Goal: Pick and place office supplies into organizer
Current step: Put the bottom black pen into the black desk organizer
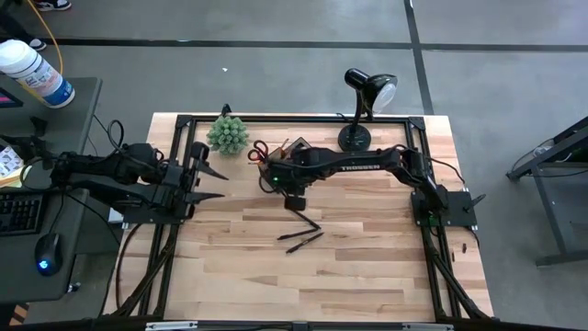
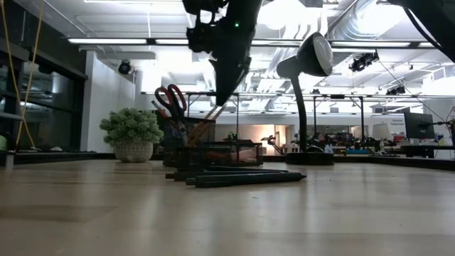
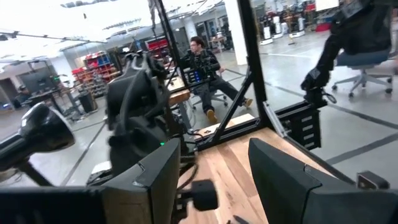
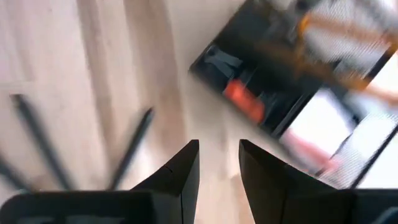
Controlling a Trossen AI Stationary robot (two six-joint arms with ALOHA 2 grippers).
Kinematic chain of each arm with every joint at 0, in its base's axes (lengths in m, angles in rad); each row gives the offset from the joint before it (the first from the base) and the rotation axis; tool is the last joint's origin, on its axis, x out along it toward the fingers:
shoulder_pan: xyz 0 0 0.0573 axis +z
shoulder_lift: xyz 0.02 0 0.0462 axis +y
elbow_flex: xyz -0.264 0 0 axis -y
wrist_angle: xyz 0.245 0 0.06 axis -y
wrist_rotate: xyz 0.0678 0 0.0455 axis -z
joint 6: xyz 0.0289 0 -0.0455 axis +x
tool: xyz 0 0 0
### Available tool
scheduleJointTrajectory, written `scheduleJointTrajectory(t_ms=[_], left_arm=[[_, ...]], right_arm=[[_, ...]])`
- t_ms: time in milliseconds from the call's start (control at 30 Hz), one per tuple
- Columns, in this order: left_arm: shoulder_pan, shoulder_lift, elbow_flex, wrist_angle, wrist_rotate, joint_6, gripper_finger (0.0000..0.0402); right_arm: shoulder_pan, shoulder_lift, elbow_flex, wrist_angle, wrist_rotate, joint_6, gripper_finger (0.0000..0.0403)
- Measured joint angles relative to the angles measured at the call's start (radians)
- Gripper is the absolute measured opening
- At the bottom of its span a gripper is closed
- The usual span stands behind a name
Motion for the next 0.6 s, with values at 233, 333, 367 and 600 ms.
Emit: scheduleJointTrajectory(t_ms=[233, 333, 367, 600], left_arm=[[0.0, 0.0, 0.0, -0.047, -0.014, 0.0, 0.0179], [0.0, 0.0, 0.0, -0.052, -0.014, 0.0, 0.0179], [0.0, 0.0, 0.0, -0.05, -0.014, 0.0, 0.0179], [0.0, 0.0, 0.0, -0.043, -0.013, -0.03, 0.0179]], right_arm=[[0.028, 0.0, 0.003, -0.134, -0.123, 0.27, 0.0106], [0.044, 0.0, 0.003, -0.159, -0.145, 0.334, 0.0106], [0.049, 0.0, 0.003, -0.159, -0.148, 0.337, 0.0106], [0.075, 0.0, 0.003, -0.187, -0.163, 0.434, 0.0106]])
